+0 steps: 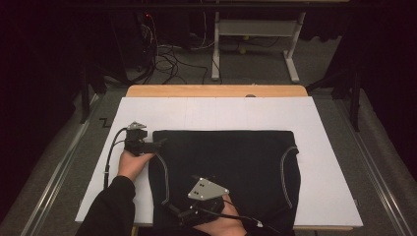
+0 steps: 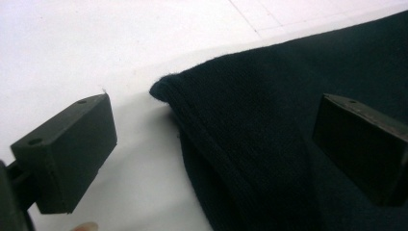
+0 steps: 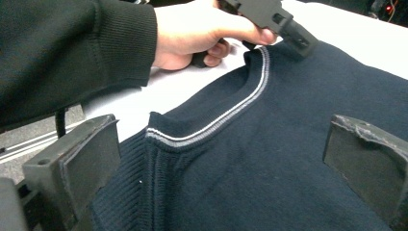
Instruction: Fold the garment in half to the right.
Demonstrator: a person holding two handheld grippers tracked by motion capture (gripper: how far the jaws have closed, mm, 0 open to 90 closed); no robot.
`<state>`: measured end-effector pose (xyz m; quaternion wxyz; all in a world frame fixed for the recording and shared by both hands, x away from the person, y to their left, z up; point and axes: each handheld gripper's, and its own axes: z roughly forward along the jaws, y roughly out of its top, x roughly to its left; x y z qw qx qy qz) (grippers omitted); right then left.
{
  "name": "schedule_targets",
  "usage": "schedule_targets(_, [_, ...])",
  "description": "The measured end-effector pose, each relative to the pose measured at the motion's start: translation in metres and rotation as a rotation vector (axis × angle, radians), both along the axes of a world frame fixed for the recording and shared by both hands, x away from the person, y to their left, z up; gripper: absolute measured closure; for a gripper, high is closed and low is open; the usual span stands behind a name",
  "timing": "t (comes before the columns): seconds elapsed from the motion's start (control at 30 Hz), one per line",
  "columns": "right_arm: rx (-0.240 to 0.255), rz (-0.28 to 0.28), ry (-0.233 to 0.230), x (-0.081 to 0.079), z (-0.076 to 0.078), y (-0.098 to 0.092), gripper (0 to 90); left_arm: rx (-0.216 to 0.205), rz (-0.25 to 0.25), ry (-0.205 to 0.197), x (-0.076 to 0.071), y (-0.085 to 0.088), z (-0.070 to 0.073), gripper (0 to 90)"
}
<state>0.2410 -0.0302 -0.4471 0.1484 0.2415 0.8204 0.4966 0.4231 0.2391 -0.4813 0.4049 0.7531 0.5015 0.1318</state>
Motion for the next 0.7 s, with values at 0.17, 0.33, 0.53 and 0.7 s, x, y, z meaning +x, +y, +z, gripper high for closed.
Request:
schedule_targets(0.17, [-0.006, 0.023, 0.021, -0.004, -0.006, 0.007, 0.1, 0.013, 0.002, 0.032, 0.004, -0.002, -0.001, 1.4])
schedule_targets(0.33, [-0.016, 0.038, 0.036, -0.007, -0.011, 0.013, 0.1, 0.029, 0.006, 0.049, 0.006, -0.004, -0.001, 8.5])
schedule_targets(0.53, [-0.012, 0.046, 0.047, -0.007, -0.013, 0.016, 0.3, 0.103, 0.045, 0.057, 0.007, -0.012, -0.001, 19.1])
schedule_targets(0.7, [-0.042, 0.058, 0.051, -0.009, -0.014, 0.02, 0.5, 0.101, 0.036, 0.044, 0.005, -0.012, 0.0, 35.5])
